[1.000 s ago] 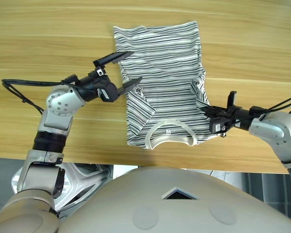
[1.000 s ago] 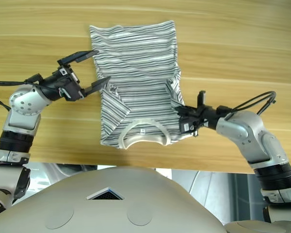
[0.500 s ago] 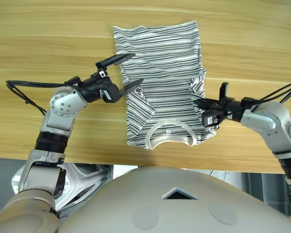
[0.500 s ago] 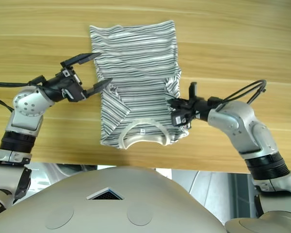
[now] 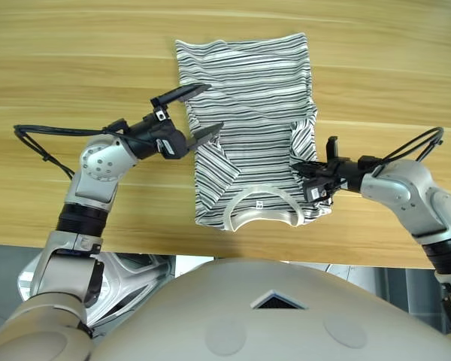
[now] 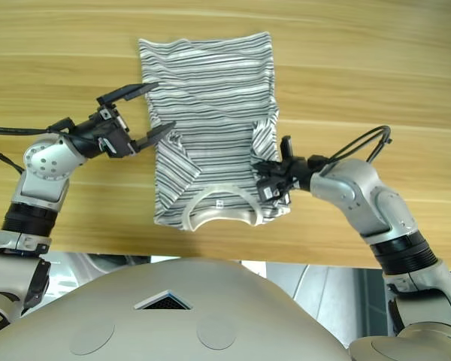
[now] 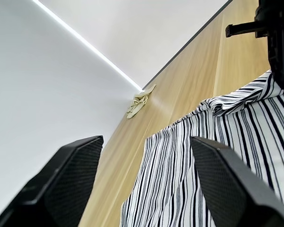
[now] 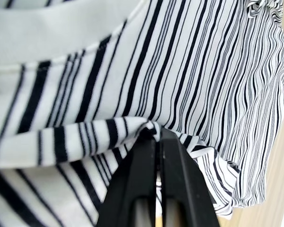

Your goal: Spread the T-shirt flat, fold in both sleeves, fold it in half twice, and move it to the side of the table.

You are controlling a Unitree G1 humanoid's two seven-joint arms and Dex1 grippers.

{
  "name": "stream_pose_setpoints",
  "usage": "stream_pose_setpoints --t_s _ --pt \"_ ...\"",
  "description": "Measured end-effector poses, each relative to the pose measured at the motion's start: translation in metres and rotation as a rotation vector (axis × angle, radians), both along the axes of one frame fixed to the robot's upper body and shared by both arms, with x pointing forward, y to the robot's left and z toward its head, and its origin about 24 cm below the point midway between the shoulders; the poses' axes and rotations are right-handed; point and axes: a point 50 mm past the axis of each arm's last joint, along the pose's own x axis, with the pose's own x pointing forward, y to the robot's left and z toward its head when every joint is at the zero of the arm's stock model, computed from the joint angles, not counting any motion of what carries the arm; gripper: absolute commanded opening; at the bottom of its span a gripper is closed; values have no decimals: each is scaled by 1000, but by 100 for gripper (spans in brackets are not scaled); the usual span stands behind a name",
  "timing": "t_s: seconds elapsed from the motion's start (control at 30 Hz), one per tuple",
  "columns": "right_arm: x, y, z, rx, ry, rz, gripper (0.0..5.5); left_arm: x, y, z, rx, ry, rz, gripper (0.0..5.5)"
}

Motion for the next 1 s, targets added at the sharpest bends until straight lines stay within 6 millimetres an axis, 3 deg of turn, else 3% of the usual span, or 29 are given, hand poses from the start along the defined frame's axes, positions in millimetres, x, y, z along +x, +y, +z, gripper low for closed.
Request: stream_pose_setpoints --t_s 0.37,0.73,1.0 --pt "20 -3 6 10 -37 -50 4 0 0 -1 0 -2 -1 343" --pt "15 12 -5 31 13 9 4 -1 -1 -2 -1 -1 -7 343" --pt "14 20 1 127 48 11 144 -5 -7 -8 -11 67 -53 448"
